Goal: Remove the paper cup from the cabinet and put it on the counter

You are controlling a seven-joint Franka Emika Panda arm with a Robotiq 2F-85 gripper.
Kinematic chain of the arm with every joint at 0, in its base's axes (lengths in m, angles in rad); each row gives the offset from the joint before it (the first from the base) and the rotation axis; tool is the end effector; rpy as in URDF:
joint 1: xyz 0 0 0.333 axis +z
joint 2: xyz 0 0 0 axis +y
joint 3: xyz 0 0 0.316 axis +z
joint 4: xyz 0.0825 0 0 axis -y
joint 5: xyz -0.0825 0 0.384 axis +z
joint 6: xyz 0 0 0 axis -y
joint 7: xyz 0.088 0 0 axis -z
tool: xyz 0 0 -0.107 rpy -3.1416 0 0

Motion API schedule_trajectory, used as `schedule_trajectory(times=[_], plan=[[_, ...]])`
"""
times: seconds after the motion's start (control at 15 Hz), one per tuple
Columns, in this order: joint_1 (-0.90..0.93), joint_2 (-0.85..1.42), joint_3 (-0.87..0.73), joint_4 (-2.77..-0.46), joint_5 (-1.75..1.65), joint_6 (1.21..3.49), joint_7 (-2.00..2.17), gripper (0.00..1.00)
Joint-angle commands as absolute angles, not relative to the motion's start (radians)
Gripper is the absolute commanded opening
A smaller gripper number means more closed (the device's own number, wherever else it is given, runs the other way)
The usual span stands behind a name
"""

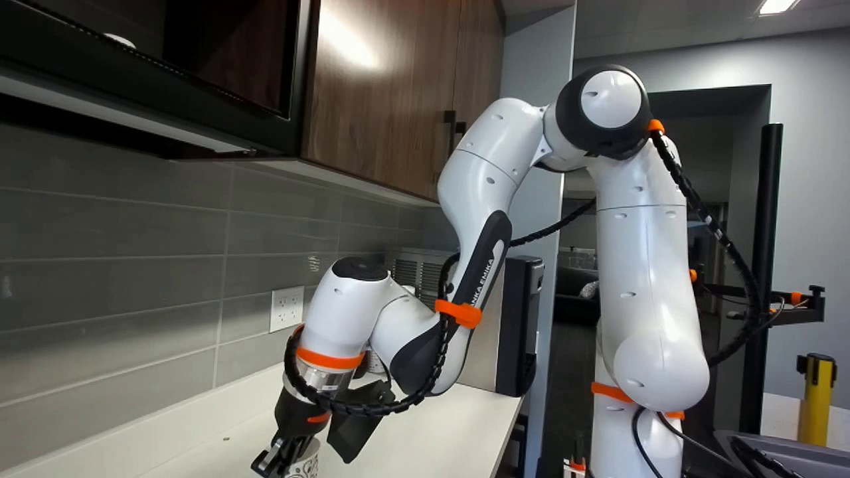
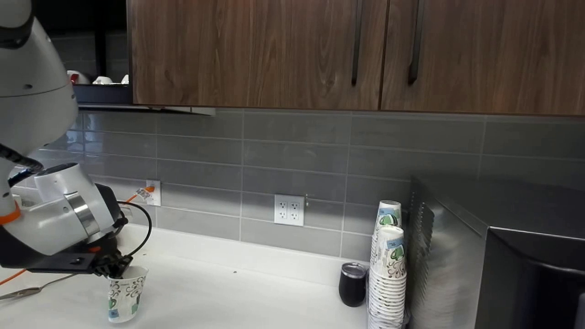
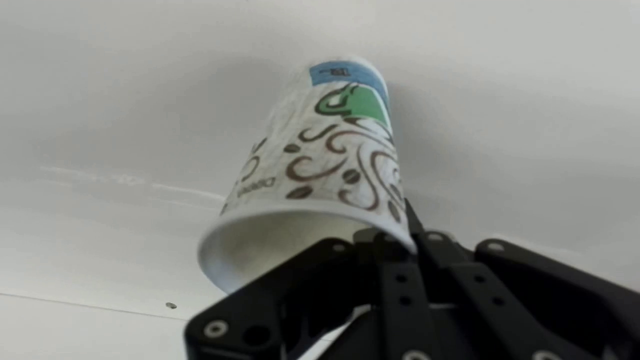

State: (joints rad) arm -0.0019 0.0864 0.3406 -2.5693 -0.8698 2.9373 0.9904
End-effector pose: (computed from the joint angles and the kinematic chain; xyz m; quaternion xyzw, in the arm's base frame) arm 0.4134 0.1997 0.2544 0.9785 0.0849 0.1869 0.0195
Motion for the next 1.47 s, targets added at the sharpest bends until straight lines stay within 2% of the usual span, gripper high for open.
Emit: schedule_trajectory(times=[0.0,0.53,0.6,0.73,1.27,1.33,1.4], plan=[[0.009,0.177,0.320,-2.497,-0.932,2.957,1.063,0.00],[0.059,0.273,0.256,-2.395,-1.077,2.950,1.183,0.00],[0.071,0.270,0.247,-2.392,-1.109,2.943,1.206,0.27],[0.090,0.266,0.234,-2.388,-1.168,2.942,1.252,0.35],[0.099,0.244,0.241,-2.414,-1.216,2.953,1.321,0.95],[0.093,0.241,0.244,-2.419,-1.201,2.952,1.311,1.00],[0.087,0.236,0.246,-2.423,-1.188,2.951,1.302,1.00]])
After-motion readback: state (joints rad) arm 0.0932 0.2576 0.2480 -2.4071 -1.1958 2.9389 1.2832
